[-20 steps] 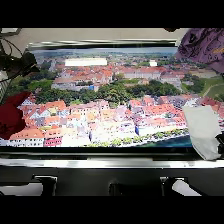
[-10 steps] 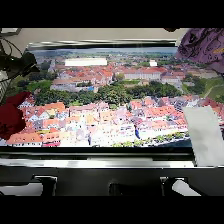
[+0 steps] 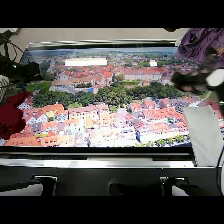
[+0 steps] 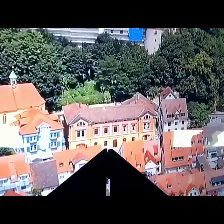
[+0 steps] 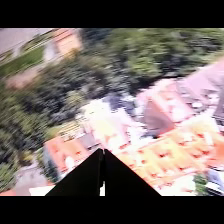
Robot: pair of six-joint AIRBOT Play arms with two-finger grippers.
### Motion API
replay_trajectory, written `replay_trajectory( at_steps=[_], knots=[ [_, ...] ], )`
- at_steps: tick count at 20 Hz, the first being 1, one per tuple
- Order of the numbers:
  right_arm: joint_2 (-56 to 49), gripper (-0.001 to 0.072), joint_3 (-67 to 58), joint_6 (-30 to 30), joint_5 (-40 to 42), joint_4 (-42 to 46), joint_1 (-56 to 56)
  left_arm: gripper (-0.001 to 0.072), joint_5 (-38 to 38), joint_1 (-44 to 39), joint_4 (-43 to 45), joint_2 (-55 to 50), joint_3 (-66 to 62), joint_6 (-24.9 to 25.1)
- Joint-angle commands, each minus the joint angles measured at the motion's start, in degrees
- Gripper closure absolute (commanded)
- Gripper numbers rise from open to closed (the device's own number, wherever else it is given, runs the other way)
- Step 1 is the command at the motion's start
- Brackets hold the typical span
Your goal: Fold the clothes and pants, and hang the long-sleeved shirts on hangers.
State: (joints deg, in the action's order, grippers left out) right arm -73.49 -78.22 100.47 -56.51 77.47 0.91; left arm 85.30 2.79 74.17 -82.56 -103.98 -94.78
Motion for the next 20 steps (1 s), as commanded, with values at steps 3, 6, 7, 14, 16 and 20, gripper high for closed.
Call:
replay_trajectory(
  at_steps=[3,6,7,14,16,20],
  knots=[
    [-0.37,0.0677,-0.59,-0.15,2.43,2.43,-23.56,0.0685,-3.63,-1.86,0.09,11.43,11.52,1.97],
    [-0.35,0.0676,-0.59,-0.17,3.1,2.64,-25.99,0.0684,-4.31,-1.79,0.48,13.84,11.78,2.51],
    [-0.33,0.0676,-0.59,-0.2,3.08,2.75,-25.97,0.0684,-3.82,-1.79,0.48,14.1,11.78,2.47],
    [-0.31,0.0676,-0.59,-0.17,2.62,5.07,-25.77,0.0684,-3.3,-1.81,0.46,13.92,11.78,2.27],
    [-0.31,0.0676,-0.59,-0.2,2.62,5.09,-25.77,0.0684,-3.32,-1.81,0.46,13.92,11.78,2.27],
    [-0.31,0.0676,-0.59,-0.2,2.62,5.09,-25.77,0.0684,-3.32,-1.81,0.46,13.92,11.78,2.29]
  ],
)
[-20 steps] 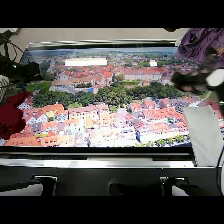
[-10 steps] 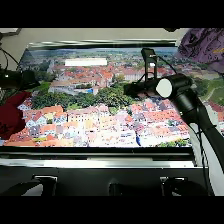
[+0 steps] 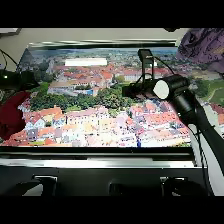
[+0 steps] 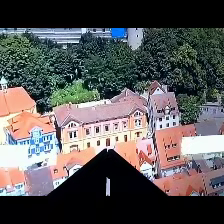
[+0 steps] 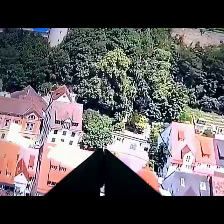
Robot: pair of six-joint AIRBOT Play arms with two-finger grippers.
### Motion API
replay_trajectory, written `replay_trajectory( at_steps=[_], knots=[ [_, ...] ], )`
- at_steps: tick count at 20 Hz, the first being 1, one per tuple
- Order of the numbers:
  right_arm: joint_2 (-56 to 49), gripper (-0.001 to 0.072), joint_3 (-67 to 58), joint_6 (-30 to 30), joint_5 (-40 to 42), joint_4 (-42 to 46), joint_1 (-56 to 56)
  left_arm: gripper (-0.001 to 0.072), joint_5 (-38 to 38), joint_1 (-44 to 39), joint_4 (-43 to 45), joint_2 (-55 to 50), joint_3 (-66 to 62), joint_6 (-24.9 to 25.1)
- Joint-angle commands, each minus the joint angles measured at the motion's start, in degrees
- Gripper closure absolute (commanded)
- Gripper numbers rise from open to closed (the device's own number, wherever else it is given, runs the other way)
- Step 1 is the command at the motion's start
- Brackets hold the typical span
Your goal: Fold the clothes and pants, and hang the long-sleeved shirts on hangers.
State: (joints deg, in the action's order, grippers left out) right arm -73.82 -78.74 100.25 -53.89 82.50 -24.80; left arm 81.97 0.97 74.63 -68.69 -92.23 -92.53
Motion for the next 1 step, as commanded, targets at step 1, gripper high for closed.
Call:
replay_trajectory(
  at_steps=[1],
  knots=[
    [0.02,0.0676,-0.07,0.02,0.0,0.07,-0.07,0.0684,0.0,0.0,0.0,0.04,0.02,0.04]
  ],
)
